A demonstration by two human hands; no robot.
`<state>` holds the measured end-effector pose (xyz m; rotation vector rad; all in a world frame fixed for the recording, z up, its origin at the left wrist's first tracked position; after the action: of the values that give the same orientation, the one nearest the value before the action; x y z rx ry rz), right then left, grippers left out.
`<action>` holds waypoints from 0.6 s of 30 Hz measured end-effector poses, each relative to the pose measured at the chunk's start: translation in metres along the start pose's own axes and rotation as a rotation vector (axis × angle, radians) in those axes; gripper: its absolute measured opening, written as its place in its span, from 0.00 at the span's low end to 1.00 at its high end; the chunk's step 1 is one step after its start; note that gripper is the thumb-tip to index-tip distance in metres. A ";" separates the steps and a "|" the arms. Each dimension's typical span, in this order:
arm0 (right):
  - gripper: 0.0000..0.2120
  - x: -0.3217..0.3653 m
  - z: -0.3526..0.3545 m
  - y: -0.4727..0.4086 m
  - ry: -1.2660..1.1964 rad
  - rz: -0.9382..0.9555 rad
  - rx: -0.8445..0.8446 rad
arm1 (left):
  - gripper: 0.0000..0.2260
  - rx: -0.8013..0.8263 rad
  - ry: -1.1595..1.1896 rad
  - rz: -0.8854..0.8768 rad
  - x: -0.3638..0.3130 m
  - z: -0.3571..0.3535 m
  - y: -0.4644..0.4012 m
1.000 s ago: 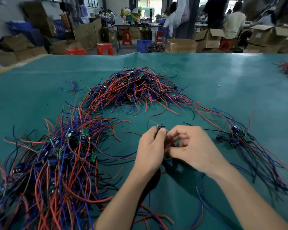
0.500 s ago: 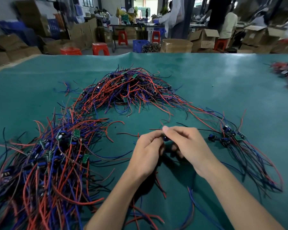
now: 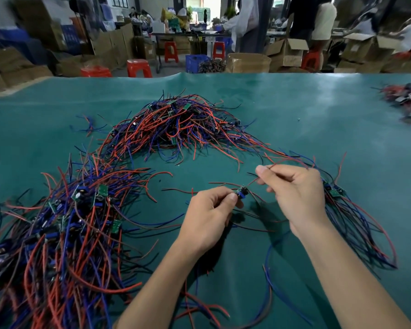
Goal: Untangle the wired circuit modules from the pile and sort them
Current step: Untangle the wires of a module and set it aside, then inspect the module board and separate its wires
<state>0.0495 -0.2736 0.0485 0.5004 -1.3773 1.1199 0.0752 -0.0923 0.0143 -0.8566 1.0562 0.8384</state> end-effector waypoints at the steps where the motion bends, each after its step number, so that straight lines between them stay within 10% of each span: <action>1: 0.10 0.001 0.007 -0.002 0.017 0.029 -0.048 | 0.12 0.003 0.003 0.001 0.000 0.000 0.000; 11: 0.13 -0.021 0.077 0.001 -0.347 -0.143 -0.693 | 0.13 -0.152 0.068 0.019 0.000 0.010 0.003; 18: 0.10 0.004 -0.038 0.019 0.009 -0.064 0.278 | 0.14 -0.145 0.014 -0.034 -0.006 0.008 0.001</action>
<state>0.0521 -0.2317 0.0389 0.7330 -1.1953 1.2662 0.0757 -0.0857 0.0215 -1.0013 0.9993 0.8899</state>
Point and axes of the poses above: each hand's wrist, its own y-axis away from the middle knuckle, its own z-axis out of the back of the hand, x = y × z, the point moved 7 cm from there along -y, towards the middle knuckle, and after that the axes turned 3 degrees about x, right-handed, at the moved point
